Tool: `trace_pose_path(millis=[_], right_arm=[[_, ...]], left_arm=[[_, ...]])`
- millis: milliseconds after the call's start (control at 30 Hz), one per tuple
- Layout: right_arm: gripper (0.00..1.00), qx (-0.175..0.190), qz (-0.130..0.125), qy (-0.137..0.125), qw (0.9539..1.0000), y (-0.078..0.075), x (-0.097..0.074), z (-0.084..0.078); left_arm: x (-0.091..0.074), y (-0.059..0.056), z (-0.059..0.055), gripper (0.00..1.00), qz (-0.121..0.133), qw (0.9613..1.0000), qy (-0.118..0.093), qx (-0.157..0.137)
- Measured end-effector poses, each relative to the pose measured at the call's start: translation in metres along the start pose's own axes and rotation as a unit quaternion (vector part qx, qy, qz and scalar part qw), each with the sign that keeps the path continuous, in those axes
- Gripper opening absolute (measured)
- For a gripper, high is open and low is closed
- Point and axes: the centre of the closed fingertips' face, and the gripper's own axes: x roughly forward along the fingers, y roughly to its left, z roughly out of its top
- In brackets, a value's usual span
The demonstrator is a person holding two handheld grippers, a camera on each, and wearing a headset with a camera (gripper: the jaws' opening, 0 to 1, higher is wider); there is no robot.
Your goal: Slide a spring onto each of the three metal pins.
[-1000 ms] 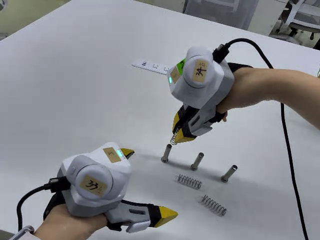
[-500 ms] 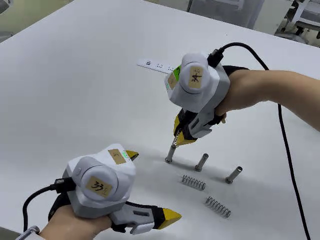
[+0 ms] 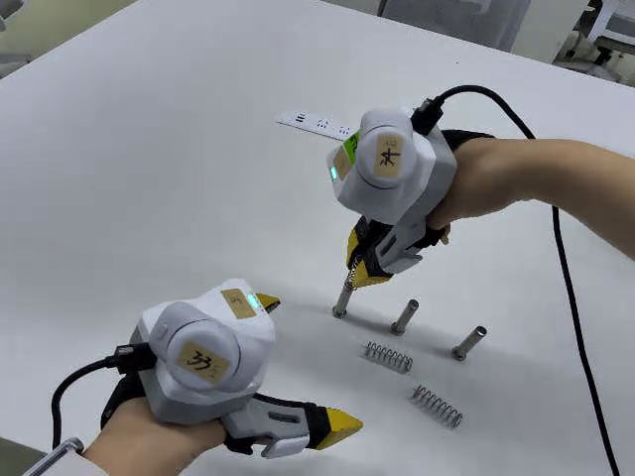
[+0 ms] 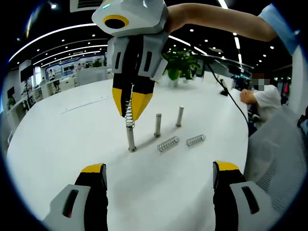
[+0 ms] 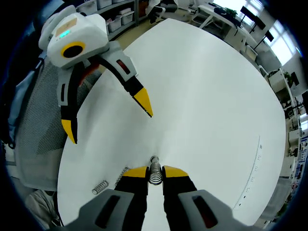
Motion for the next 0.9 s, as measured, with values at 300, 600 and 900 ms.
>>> trace_pose_path(millis=[300, 600, 900], right_arm=[[0.12, -0.007, -0.004, 0.012, 0.9999, -0.002, 0.007, -0.002], [0.12, -0.003, -0.002, 0.023, 0.9997, -0.001, 0.017, -0.004], [0.12, -0.008, -0.001, 0.036, 0.9993, 0.000, 0.027, -0.006]], left_arm=[[0.000, -0.001, -0.002, 0.92, -0.003, 1.0000, 0.004, -0.001], [0.000, -0.002, -0.004, 0.92, -0.008, 0.9999, 0.007, 0.000], [0.000, -0.001, -0.006, 0.91, -0.009, 0.9999, 0.008, -0.002]])
